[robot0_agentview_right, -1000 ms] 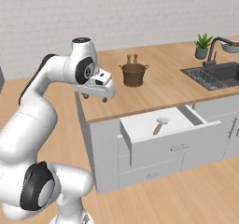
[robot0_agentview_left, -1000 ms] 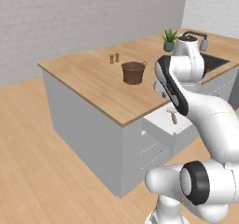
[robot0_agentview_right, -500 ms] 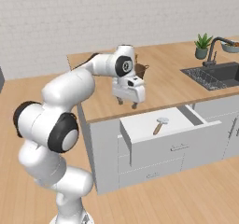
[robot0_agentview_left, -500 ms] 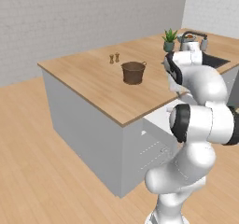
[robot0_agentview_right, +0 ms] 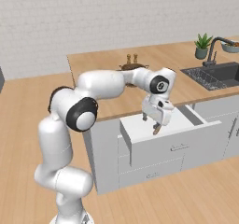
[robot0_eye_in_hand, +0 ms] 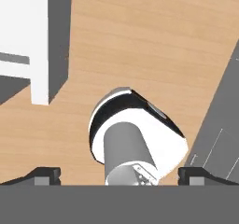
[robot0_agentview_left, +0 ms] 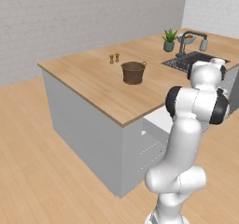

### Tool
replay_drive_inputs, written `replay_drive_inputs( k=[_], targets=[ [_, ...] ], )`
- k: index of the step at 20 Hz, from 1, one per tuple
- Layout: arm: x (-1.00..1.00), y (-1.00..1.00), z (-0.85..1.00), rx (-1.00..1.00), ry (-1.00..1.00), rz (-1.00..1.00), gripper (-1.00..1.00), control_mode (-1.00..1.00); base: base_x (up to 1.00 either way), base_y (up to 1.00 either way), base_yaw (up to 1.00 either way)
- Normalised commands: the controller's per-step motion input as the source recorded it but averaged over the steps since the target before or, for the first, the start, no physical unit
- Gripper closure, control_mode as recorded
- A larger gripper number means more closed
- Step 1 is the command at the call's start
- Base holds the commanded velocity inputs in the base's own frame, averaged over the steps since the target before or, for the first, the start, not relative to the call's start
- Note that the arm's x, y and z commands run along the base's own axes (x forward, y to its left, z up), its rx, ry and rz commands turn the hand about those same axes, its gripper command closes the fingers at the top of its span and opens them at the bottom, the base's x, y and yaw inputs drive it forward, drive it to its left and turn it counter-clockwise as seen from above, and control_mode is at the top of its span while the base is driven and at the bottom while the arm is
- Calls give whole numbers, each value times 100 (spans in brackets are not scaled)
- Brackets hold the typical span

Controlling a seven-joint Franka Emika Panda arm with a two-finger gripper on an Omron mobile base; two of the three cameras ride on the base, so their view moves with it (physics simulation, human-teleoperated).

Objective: Pick the pizza cutter from the drawer and place it on the counter.

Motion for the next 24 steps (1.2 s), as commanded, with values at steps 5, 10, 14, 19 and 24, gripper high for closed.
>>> replay_drive_inputs(
  k=[5, 10, 14, 19, 24],
  targets=[
    [23, -14, -79, -9, 0, -19, -100, -100, 0, 0, 0],
    [55, 0, -51, -14, -5, -9, -100, -100, 0, 0, 0],
    [28, -2, -75, -23, -4, -3, -100, -100, 0, 0, 0],
    [38, -7, -33, -3, -15, 3, -100, -100, 0, 0, 0],
    [33, -2, -35, 0, -18, 7, -100, -100, 0, 0, 0]
  ],
)
